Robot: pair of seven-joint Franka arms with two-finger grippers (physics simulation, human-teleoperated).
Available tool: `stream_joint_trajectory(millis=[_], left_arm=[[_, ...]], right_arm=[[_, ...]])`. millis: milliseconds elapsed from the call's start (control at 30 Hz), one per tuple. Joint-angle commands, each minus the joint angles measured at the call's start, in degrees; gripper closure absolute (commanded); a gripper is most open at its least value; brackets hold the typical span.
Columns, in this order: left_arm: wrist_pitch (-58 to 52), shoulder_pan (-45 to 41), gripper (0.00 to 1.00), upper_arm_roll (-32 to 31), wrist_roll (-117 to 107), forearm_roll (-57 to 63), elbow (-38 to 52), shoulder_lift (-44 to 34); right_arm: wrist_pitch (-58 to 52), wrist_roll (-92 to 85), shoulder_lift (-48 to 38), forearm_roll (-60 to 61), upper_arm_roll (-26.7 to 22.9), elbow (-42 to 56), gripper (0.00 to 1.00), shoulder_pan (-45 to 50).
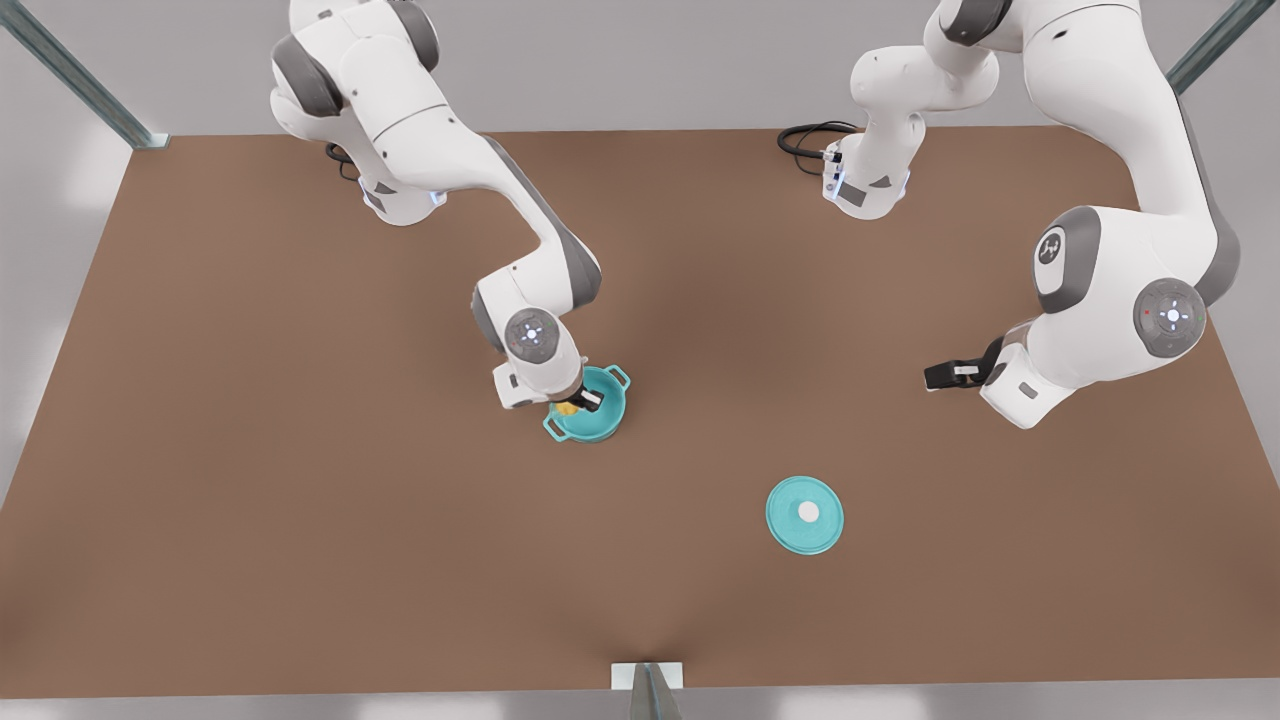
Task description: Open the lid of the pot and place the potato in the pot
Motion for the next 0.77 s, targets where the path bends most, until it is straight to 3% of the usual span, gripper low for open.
stream_joint_trajectory(millis=[0, 300, 333, 367, 467, 533, 567, 600, 733], left_arm=[[0.0, 0.0, 0.00, 0.0, 1.5, 0.0, 0.0, -0.1], [0.2, -0.2, 0.00, -0.1, 0.3, 0.1, -0.3, -0.1], [0.3, -0.2, 0.00, -0.1, 0.3, 0.1, -0.2, -0.1], [0.3, -0.2, 0.00, -0.1, 0.3, 0.2, -0.2, -0.1], [0.3, -1.0, 0.00, -1.0, 0.3, 2.9, -0.1, -0.1], [1.4, -1.1, 0.00, -1.1, 0.4, 4.1, 0.2, -0.1], [1.8, -1.1, 0.00, -1.1, 0.3, 3.6, 0.3, 0.0], [1.8, -1.1, 0.00, -1.0, 0.3, 3.5, 0.4, 0.0], [1.8, -1.1, 0.00, -1.0, 0.4, 3.5, 0.4, 0.0]], right_arm=[[-0.8, 12.6, 1.6, 1.0, -0.3, 1.6, 0.45, 0.7], [1.5, 13.1, 5.6, 1.8, -2.6, 2.1, 0.45, 3.7], [1.5, 12.5, 5.6, 1.7, -2.6, 2.1, 0.12, 3.7], [1.5, 12.6, 5.6, 1.7, -2.6, 2.1, 0.00, 3.7], [0.9, 12.7, 5.3, 1.7, -2.8, 2.1, 0.00, 3.7], [-6.2, 7.3, -1.0, 0.8, -9.4, 2.1, 0.00, 3.0], [-12.3, -0.6, -4.3, 0.7, -14.8, 2.1, 0.00, 1.9], [-17.1, -11.0, -6.9, 0.6, -16.1, 2.1, 0.00, -3.2], [-21.8, -45.6, -14.4, -7.6, -16.0, -0.7, 0.00, -18.7]])
